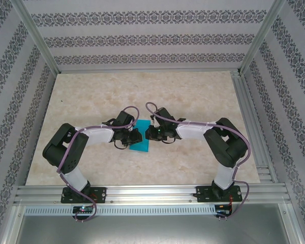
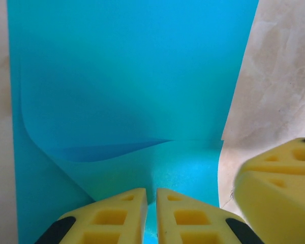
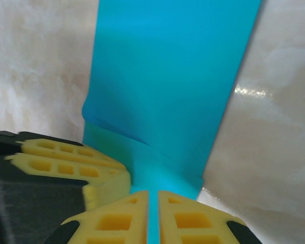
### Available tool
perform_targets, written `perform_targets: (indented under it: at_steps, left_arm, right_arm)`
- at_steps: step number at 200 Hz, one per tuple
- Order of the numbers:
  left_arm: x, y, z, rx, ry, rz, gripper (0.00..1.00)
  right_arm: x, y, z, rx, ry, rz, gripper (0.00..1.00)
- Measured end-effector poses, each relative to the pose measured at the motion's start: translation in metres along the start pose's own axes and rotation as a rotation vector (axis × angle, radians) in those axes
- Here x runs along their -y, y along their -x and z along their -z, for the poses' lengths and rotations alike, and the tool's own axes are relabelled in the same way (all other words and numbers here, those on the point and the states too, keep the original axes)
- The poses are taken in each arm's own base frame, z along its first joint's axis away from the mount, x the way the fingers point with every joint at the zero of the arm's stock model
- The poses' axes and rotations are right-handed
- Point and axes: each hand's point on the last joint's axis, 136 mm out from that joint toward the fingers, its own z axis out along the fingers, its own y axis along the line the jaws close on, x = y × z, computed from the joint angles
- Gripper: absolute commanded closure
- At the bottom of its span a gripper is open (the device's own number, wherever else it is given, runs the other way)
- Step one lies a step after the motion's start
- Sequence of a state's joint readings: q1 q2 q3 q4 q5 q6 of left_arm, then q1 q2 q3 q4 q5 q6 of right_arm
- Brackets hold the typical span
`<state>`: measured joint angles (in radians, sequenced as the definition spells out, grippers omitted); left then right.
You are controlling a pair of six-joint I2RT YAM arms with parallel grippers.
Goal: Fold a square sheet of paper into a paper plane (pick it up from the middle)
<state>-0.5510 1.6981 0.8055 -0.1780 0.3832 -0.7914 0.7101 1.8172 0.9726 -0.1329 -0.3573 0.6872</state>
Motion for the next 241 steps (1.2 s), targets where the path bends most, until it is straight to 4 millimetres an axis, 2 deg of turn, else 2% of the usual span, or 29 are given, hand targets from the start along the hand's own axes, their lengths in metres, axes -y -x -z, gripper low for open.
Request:
perform_targets:
  at_steps: [34,84,126,193,241]
  left_arm:
    - [0.000,0.000,0.001,0.001,0.001,-0.001,0.84]
    - [0.006,0.002,0.008,0.021,-0.010,-0.008,0.82]
    - [0.010,0.013,0.020,0.083,0.003,-0.027,0.82]
    - [-0.001,0.023,0.014,0.118,0.071,-0.030,0.82]
    - [-0.015,0.025,0.008,0.119,0.131,-0.018,0.86]
  right_arm:
    - [0.010,-0.010,-0.013,-0.044,-0.014,-0.015,0.87]
    - [0.006,-0.009,-0.016,-0.056,0.003,-0.014,0.88]
    - [0.006,-0.009,-0.016,-0.055,0.003,-0.009,0.88]
    - [0.005,-0.007,-0.017,-0.058,0.005,-0.006,0.88]
    - [0.004,-0.007,-0.017,-0.058,0.007,-0.006,0.86]
